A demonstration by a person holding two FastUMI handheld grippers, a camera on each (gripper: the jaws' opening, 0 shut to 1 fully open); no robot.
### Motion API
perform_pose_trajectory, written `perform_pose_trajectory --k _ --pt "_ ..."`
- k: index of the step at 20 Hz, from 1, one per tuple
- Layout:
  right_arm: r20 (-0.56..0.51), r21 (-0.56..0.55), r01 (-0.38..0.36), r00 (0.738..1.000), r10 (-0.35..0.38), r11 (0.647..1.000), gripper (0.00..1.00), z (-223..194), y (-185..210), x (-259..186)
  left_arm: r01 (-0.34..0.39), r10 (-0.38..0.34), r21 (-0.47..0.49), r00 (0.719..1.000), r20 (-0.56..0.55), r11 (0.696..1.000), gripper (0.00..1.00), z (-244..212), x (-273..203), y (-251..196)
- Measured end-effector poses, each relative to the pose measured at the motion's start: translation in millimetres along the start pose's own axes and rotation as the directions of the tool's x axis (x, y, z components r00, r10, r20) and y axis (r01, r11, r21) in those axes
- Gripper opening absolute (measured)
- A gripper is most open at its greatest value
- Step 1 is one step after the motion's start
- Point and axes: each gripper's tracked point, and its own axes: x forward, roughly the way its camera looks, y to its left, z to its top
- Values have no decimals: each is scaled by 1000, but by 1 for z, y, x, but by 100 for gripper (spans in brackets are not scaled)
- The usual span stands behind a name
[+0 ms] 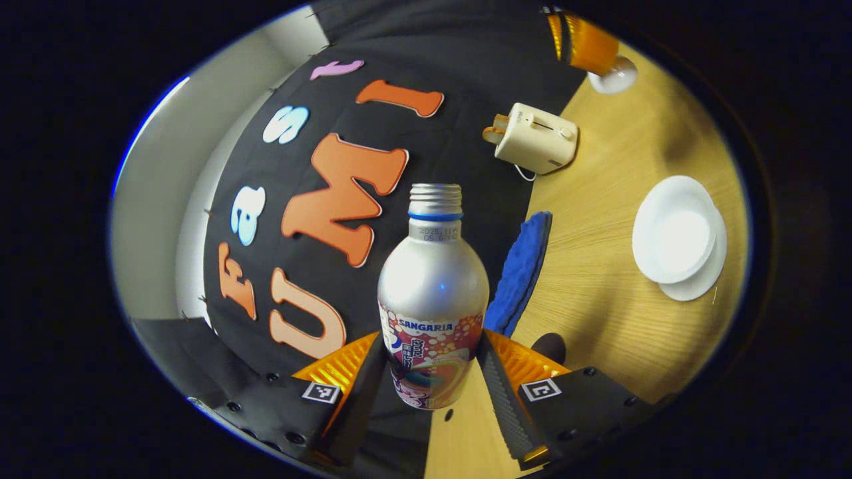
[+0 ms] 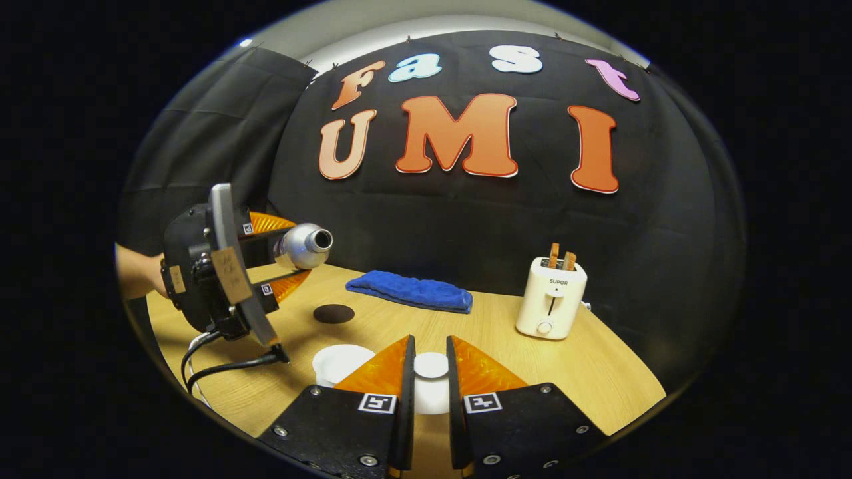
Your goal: Open the teacup lid with one hand, grasp the water bottle and pour water into the teacup with the other hand; after pouring, place the water bottle on the coaster and then close the teacup lid.
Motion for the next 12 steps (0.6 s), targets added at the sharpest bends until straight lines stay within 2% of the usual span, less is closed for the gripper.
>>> perform_pose_trajectory --k 3,5,7,8,9,12 --pt "5 11 -21 1000 20 1000 23 6 11 7 10 -18 -185 999 -42 983 83 -15 8 -4" --pt "4 7 -24 1000 24 1000 23 9 14 11 15 -25 -293 999 -31 956 83 -15 17 -7" --pt "7 -3 -26 1000 26 1000 23 14 17 14 -12 2 -383 1000 -26 924 83 -14 23 -2" --pt "9 -9 -27 1000 27 1000 23 16 19 16 -28 18 -435 999 -28 900 78 -13 23 1" --pt "12 -12 -26 1000 26 1000 23 18 19 19 -40 30 -491 999 -30 870 83 -12 25 3" --pt "11 -11 -23 1000 24 1000 23 20 21 23 -69 48 -637 998 -49 768 83 -12 29 5"
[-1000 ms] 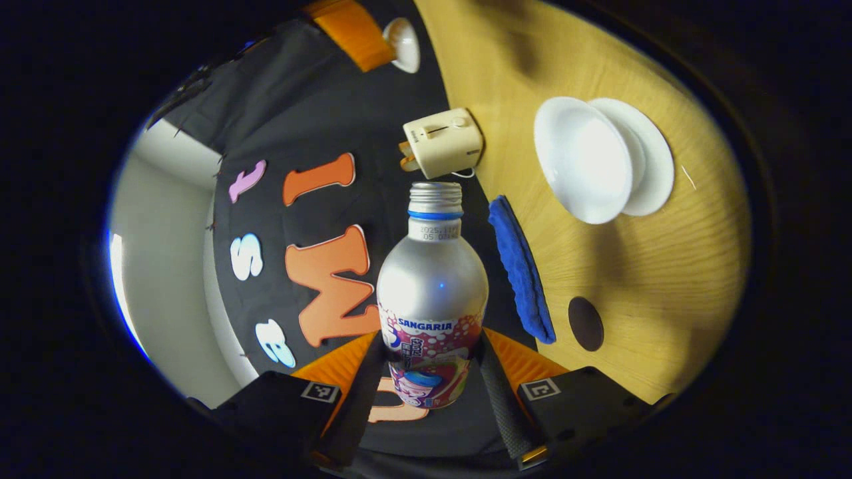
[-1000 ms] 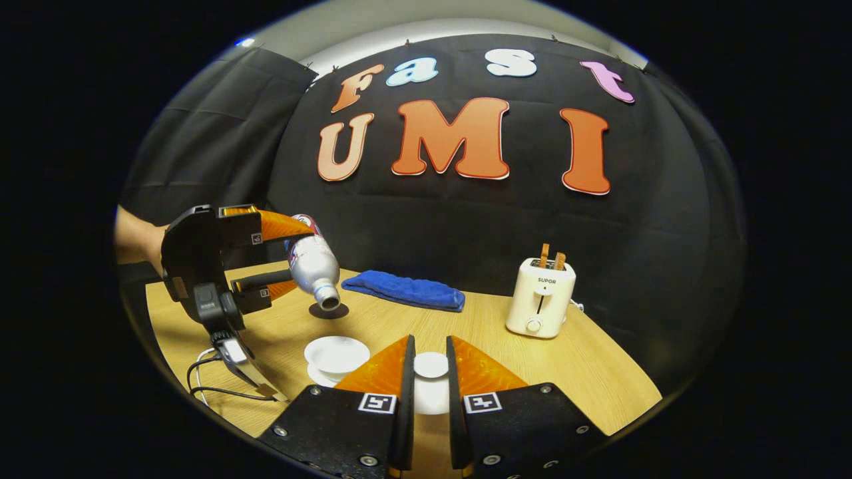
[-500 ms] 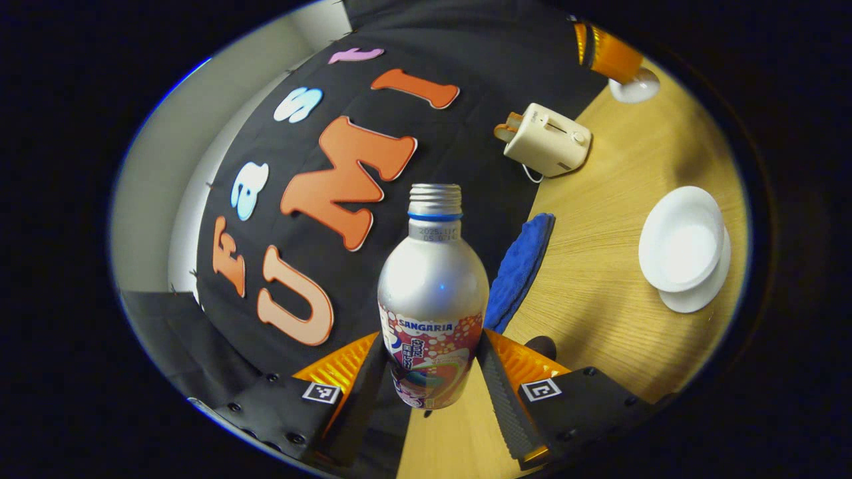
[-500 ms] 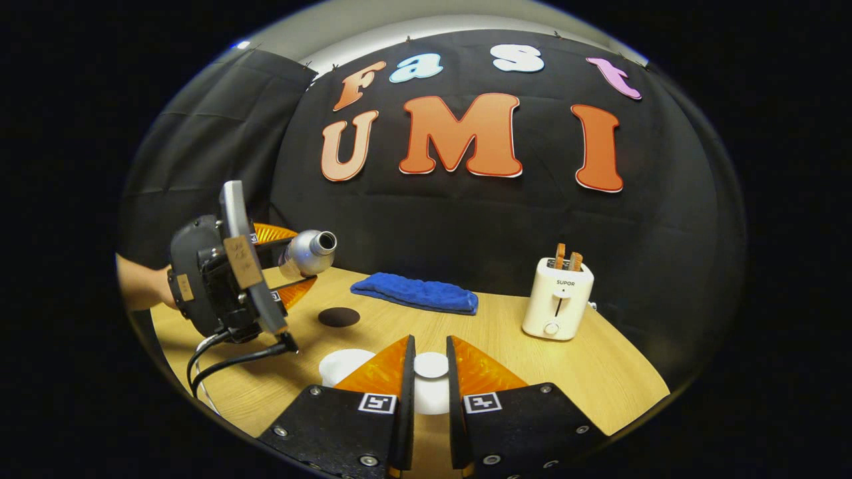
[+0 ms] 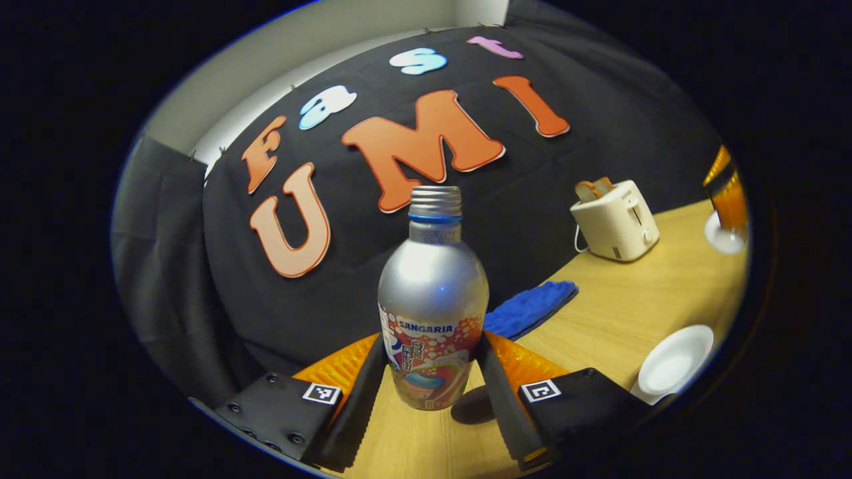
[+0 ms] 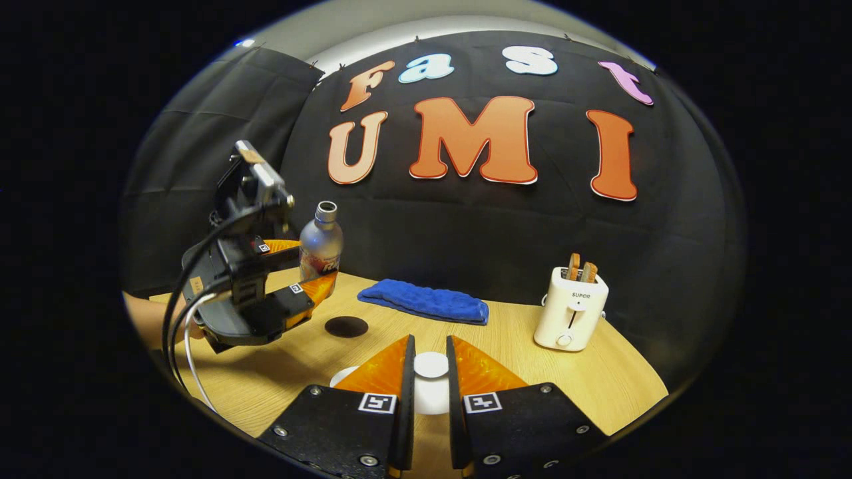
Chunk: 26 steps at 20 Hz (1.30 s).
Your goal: Open the teacup lid with one hand, grasp the water bottle and pour water into the teacup with the other hand; after pouring, place the water bottle on the coaster and then close the teacup lid.
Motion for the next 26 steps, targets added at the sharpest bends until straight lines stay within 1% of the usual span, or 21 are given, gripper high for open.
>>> perform_pose_trajectory --k 2,3,4,5,6,8,9,10,12,13,14,17,18,19,20,21,22,23,24,25,26 --pt "2 -2 3 1000 -3 1000 23 1 0 3 3 -5 -95 1000 -16 995 83 -7 4 -5" --pt "-2 -1 0 1000 0 1000 23 1 0 5 13 -18 -117 999 -35 993 78 -12 8 -9" --pt "-8 2 0 1000 0 1000 22 -1 1 7 12 -19 -154 999 -44 988 88 -18 11 -6" --pt "-12 3 0 1000 0 1000 23 -2 1 8 23 -37 -201 997 -65 979 78 -24 15 -11" --pt "-16 -2 0 1000 0 1000 23 -4 1 9 27 -51 -258 995 -86 966 83 -31 18 -14" --pt "-19 -13 4 1000 -4 1000 23 -6 1 13 14 -69 -369 989 -134 929 83 -47 28 -12" --pt "-21 -14 2 1000 -2 1000 23 -7 1 14 9 -79 -415 985 -153 910 78 -54 31 -11" --pt "-24 -13 -5 1000 4 1000 23 -9 2 17 16 -98 -445 982 -161 895 83 -60 37 -11" --pt "-38 -16 -8 999 7 1000 23 -15 2 22 52 -152 -496 975 -164 867 83 -71 46 -17" --pt "-43 -18 -11 999 10 1000 23 -17 3 24 58 -172 -512 969 -177 857 78 -79 48 -19" --pt "-47 -17 -16 999 15 1000 23 -18 3 25 53 -178 -523 965 -193 851 83 -85 50 -20" --pt "-52 -14 -31 998 30 999 23 -21 6 29 38 -189 -535 954 -231 844 83 -101 55 -22" --pt "-52 -14 -31 998 30 999 23 -21 5 30 34 -192 -538 951 -241 842 78 -105 58 -23" --pt "-56 -13 -36 998 35 999 23 -22 6 30 33 -197 -536 948 -252 844 83 -109 59 -25" --pt "-58 -10 -36 998 35 999 23 -24 6 31 30 -201 -534 943 -265 845 84 -112 61 -26" --pt "-60 -9 -41 997 40 999 23 -24 7 31 29 -205 -533 939 -275 846 80 -115 62 -27" --pt "-60 -8 -44 997 43 999 23 -24 10 31 31 -209 -530 937 -279 848 84 -118 63 -30" --pt "-64 -8 -50 997 49 999 23 -25 11 30 33 -208 -526 938 -277 850 85 -114 62 -29" --pt "-67 -10 -56 996 56 998 23 -27 13 31 43 -221 -518 932 -287 854 85 -116 63 -31" --pt "-75 -8 -60 995 59 998 23 -28 15 32 49 -227 -507 928 -295 860 90 -116 62 -32" --pt "-79 -6 -68 995 68 998 23 -30 18 32 54 -235 -505 924 -301 861 88 -117 62 -33"
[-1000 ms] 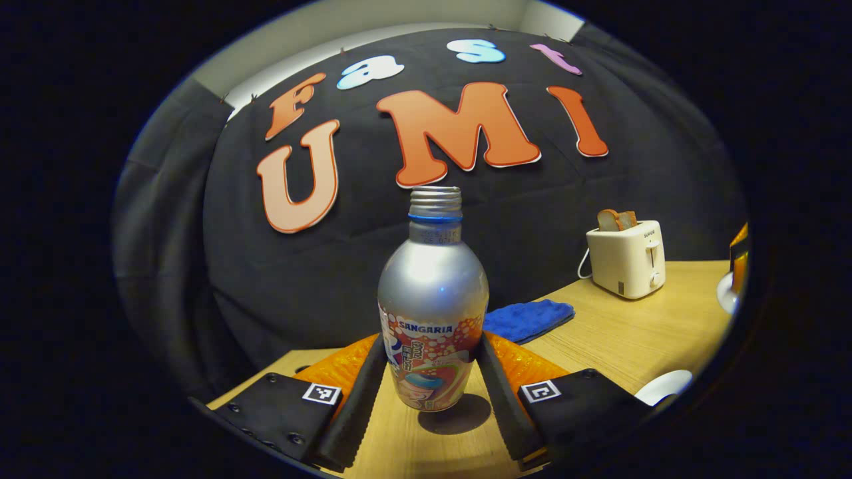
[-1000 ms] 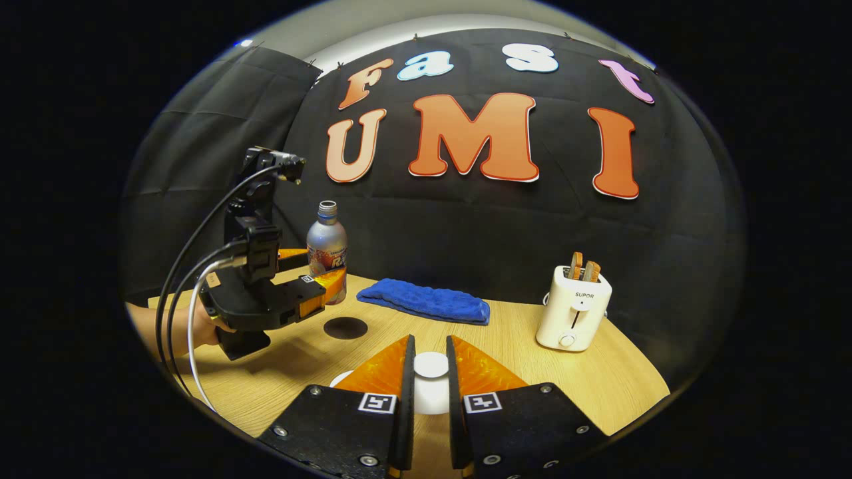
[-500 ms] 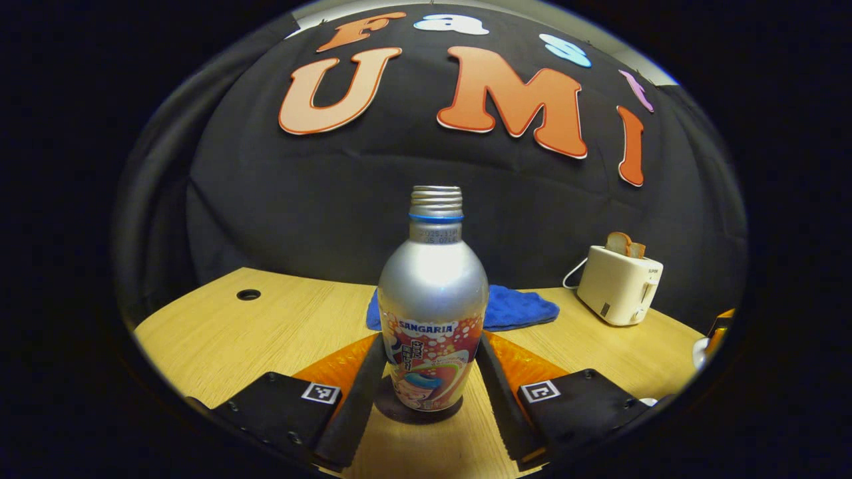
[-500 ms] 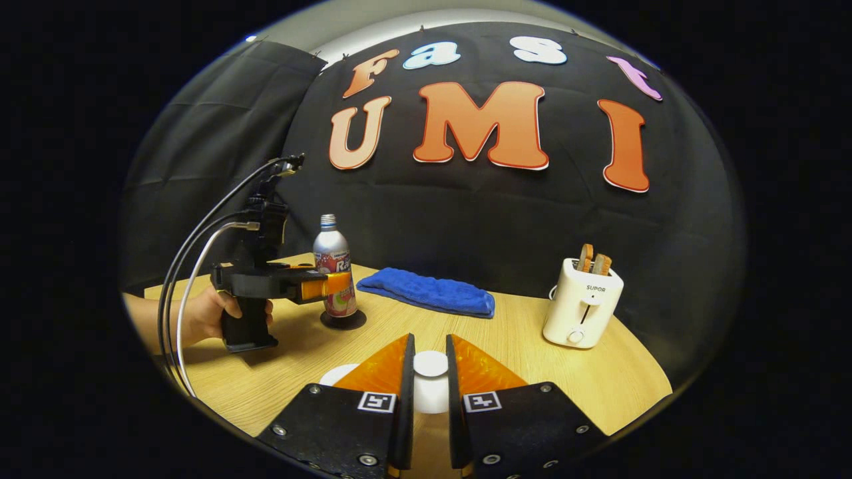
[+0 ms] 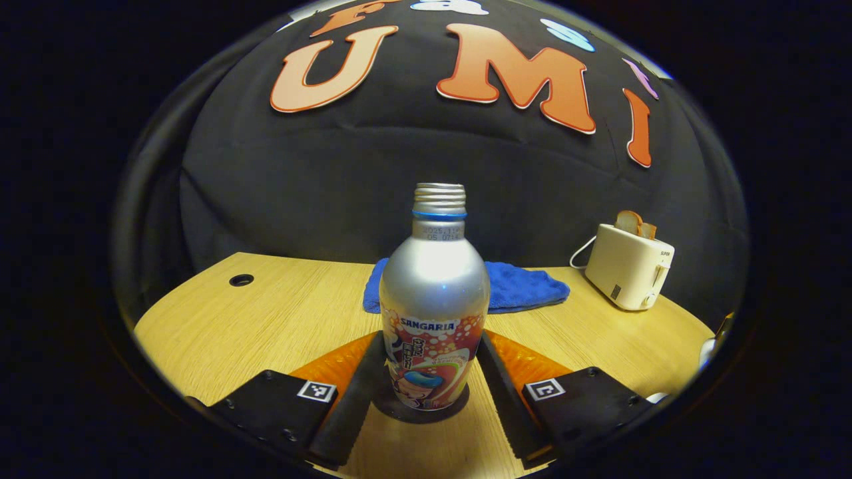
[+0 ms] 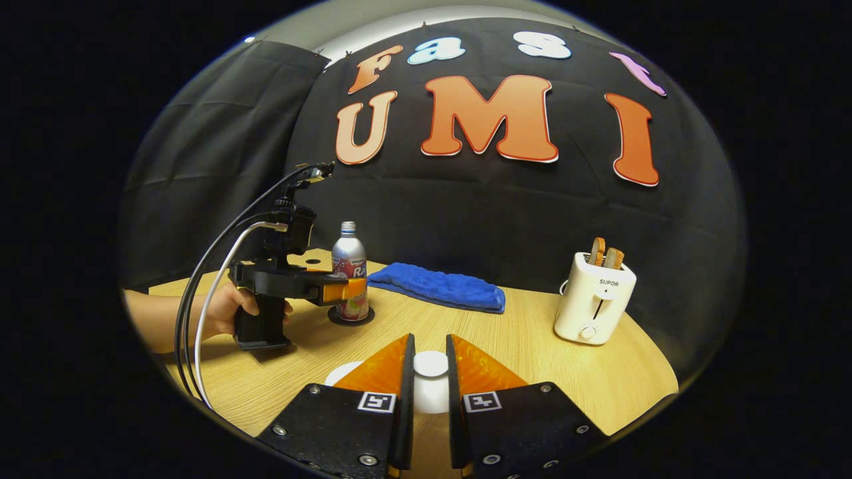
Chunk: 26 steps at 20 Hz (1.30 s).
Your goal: Open the teacup lid with one hand, grasp the water bottle and pour water into the teacup with the other hand; after pouring, place the water bottle on the coaster and then close the teacup lid.
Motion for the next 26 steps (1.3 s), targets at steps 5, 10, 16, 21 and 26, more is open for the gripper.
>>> perform_pose_trajectory --k 5,10,16,21,26 --pt "3 -2 -25 1000 25 1000 23 0 15 1 1 -1 -13 1000 3 1000 95 2 -16 8" --pt "-4 23 -45 999 45 999 23 -6 31 8 -8 6 36 999 45 999 95 7 -46 10" --pt "-18 38 -68 998 68 997 23 -18 51 18 -17 10 95 997 77 995 94 4 -82 7" --pt "-27 34 -60 998 61 998 23 -28 56 24 -24 12 98 992 124 995 98 8 -113 6" --pt "-30 57 -65 997 67 996 19 -42 55 30 -30 12 108 987 159 994 98 11 -131 1"
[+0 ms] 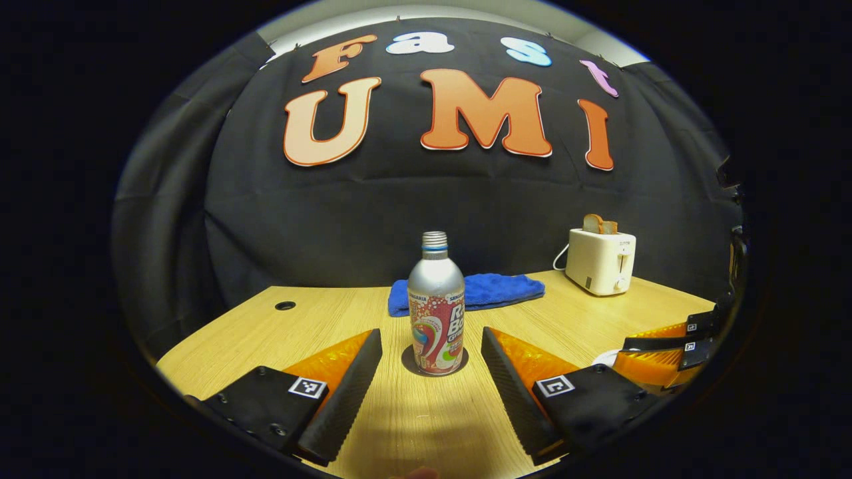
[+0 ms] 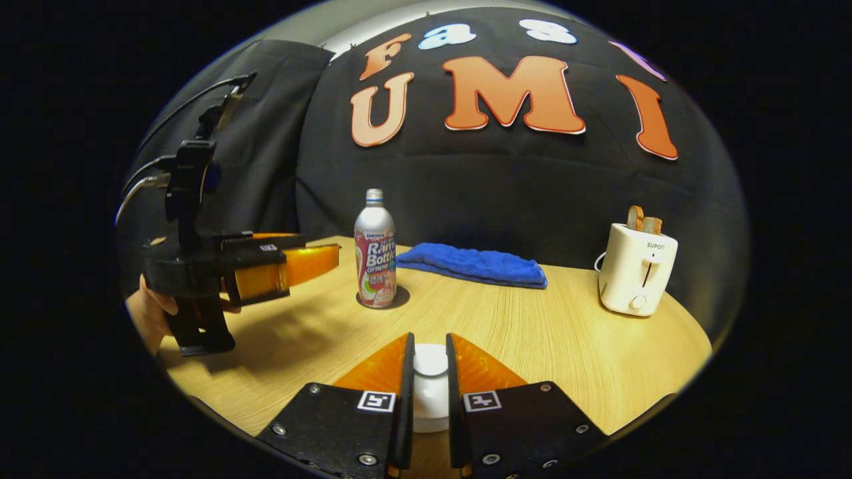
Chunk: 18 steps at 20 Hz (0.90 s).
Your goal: Open the teacup lid with one hand, grasp the water bottle and pour water into the teacup with the other hand; after pouring, place the water bottle on the coaster and then close the teacup lid.
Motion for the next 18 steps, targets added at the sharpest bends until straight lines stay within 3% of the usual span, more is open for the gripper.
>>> perform_pose_trajectory --k 5,7,11,12,13,14,16,17,18 --pt "3 -28 17 1000 -17 999 29 1 -3 -1 -7 8 -46 1000 26 999 98 12 -10 -7" --pt "1 -39 9 1000 -9 999 46 1 0 -3 -8 10 -56 999 47 998 98 19 -16 -11" --pt "67 -60 44 997 -40 997 51 22 -8 -14 -30 36 -69 996 83 997 98 34 -35 -9" --pt "89 -62 52 995 -47 997 64 30 -9 -19 -40 47 -70 994 96 997 98 39 -40 -8" --pt "109 -62 61 993 -54 996 65 37 -11 -22 -49 56 -68 992 109 997 98 44 -44 -7" --pt "133 -63 72 989 -63 995 78 45 -14 -27 -58 65 -65 990 124 996 98 49 -48 -6" --pt "190 -58 101 978 -88 993 85 63 -21 -37 -76 86 -70 985 151 995 98 59 -59 -3" --pt "222 -53 112 970 -97 992 86 73 -24 -44 -81 91 -68 983 160 994 93 62 -65 -3" --pt "250 -49 114 963 -98 992 89 80 -25 -50 -93 103 -65 980 168 994 98 64 -72 1"
